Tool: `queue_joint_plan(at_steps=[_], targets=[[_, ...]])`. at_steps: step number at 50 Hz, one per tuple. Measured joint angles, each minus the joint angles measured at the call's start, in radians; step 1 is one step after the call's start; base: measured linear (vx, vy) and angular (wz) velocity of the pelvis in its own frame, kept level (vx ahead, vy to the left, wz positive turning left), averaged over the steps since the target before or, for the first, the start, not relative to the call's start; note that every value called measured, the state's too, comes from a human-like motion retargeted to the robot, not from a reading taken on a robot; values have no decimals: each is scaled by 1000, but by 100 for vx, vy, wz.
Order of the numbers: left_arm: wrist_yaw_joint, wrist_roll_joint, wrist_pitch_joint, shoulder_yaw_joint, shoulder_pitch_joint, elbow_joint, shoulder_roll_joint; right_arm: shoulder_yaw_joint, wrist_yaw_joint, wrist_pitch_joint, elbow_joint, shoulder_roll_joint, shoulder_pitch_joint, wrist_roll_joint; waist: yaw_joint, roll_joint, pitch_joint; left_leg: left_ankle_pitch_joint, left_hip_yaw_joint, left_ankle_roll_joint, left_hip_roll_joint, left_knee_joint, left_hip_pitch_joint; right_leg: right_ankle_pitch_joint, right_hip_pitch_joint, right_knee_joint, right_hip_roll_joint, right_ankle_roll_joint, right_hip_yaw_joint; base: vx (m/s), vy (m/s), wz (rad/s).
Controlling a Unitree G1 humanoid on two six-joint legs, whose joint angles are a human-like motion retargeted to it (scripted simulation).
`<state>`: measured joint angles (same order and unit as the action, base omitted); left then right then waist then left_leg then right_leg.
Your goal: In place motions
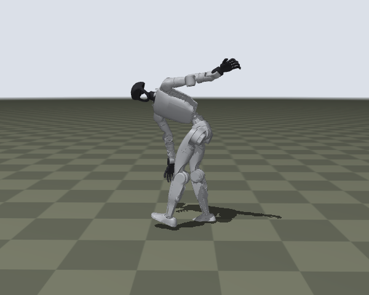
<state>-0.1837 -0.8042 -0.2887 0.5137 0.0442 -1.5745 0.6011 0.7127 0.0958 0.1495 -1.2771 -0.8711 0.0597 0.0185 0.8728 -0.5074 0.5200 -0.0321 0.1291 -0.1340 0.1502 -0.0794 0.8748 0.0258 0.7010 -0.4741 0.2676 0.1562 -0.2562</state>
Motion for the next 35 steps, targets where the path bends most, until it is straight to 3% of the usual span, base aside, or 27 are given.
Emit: queue_joint_plan(at_steps=[5,10,17,20,26,35], targets=[[11,111,36,40,40,38,35,-114,-6,2,24,235,-81,128,-170,149,0,69,-29,31,-20,-3,-206,-51,-205,137,-8,15,-7,25,47,-87],[53,203,72,126,91,70,37,-163,25,1,-24,411,-129,104,-351,345,0,139,-82,62,-29,0,-405,-74,-381,228,2,38,-2,39,47,-92],[86,305,89,272,159,92,-10,-206,42,7,-118,471,-121,51,-612,577,-9,221,-159,80,-43,26,-679,-102,-602,301,6,57,32,40,44,-93],[100,353,89,327,201,94,-53,-244,46,8,-149,451,-99,68,-759,634,-74,243,-183,83,-67,41,-757,-117,-663,326,-14,58,41,32,35,-66],[164,615,126,231,249,144,-114,-251,52,-3,-176,433,-100,68,-903,651,-193,274,-247,107,-111,74,-863,-165,-708,358,-38,39,65,14,25,-82],[263,863,179,-41,228,173,-161,-241,1,-104,-238,558,-154,58,-934,624,-318,327,-314,106,-161,61,-946,-180,-754,406,-73,28,98,2,5,-59]])
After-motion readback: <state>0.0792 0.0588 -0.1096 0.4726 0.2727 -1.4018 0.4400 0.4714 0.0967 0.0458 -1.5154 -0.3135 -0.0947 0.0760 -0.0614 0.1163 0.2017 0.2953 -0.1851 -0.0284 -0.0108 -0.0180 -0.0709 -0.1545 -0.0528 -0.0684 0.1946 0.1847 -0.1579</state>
